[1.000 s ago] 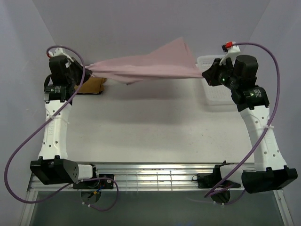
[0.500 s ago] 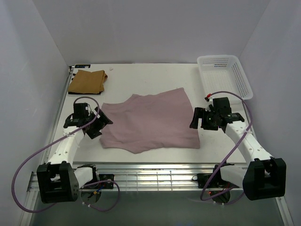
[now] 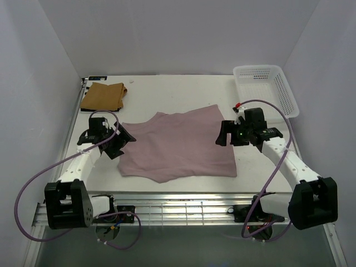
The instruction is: Fold and stack the tank tops
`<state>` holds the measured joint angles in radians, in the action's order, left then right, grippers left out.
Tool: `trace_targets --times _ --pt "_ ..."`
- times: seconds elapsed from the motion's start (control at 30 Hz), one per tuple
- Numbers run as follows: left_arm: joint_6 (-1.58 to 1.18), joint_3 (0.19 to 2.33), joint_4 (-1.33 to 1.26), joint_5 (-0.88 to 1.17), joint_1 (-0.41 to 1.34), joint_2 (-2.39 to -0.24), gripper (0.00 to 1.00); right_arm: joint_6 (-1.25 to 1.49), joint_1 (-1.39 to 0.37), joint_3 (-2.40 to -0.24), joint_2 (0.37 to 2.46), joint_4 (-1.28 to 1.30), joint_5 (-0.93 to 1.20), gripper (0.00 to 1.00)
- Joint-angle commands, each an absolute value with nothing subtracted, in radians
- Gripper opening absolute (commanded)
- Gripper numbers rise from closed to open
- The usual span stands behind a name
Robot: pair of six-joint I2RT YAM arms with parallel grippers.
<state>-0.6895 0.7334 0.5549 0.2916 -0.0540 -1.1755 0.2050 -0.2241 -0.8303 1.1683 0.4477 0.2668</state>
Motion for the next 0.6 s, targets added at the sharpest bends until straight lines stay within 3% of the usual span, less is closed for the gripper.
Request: trace_targets --times 0.0,0.27,0.57 --pt "-0.703 0.758 0.465 0.278 -0.048 -1.244 0.98 0.189 -0.307 -0.903 1.273 0.376 0.221 0.90" --pt "-0.727 0.833 0.393 0.233 -0.046 -1.547 0.98 0.245 -0.365 -1.037 1.557 0.316 0.199 0.90" --pt "-0.710 0.908 0.370 0.204 -0.046 -1.700 0.98 0.241 -0.365 -1.160 1.821 0.293 0.129 0.90"
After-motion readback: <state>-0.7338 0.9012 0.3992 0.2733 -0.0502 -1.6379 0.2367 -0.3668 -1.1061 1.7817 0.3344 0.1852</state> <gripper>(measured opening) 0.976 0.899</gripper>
